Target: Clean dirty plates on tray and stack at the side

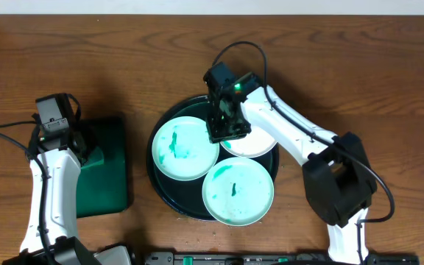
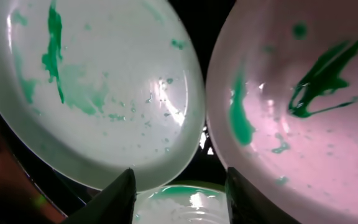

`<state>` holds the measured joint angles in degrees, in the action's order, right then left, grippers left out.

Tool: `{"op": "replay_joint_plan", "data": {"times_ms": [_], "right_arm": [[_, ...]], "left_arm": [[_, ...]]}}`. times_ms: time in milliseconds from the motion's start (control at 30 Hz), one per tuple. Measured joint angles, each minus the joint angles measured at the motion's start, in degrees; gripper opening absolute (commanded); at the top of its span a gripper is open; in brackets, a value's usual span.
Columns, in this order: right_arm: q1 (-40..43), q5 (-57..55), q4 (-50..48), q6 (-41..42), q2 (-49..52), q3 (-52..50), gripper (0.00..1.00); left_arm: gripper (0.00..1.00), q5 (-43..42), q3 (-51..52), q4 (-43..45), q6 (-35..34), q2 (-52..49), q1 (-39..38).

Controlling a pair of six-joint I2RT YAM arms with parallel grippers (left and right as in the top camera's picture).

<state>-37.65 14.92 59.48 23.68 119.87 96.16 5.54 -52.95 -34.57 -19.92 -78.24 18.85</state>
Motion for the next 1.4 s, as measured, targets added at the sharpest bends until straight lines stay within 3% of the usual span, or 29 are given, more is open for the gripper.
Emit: {"op": "replay_joint_plan", "data": {"times_ms": [433,1000,1400], "right_arm": [[-3.78,0.72,-1.55,2.25,5.01,-1.86,0.4],[-3.78,-2.23,-5.88,7.13,5.01,-4.28,0.25],[-3.67,-3.17,-9.81,10.71,4.0,-6.71,0.02]], "left_arm": [[0.07,0.02,0.0,-0.46,0.0,0.0,0.0],[0.07,0.0,0.0,-0.85,0.0,0.0,0.0],[0.07,-0.7,0.0,-1.03,0.02,0.0,0.0]]}}
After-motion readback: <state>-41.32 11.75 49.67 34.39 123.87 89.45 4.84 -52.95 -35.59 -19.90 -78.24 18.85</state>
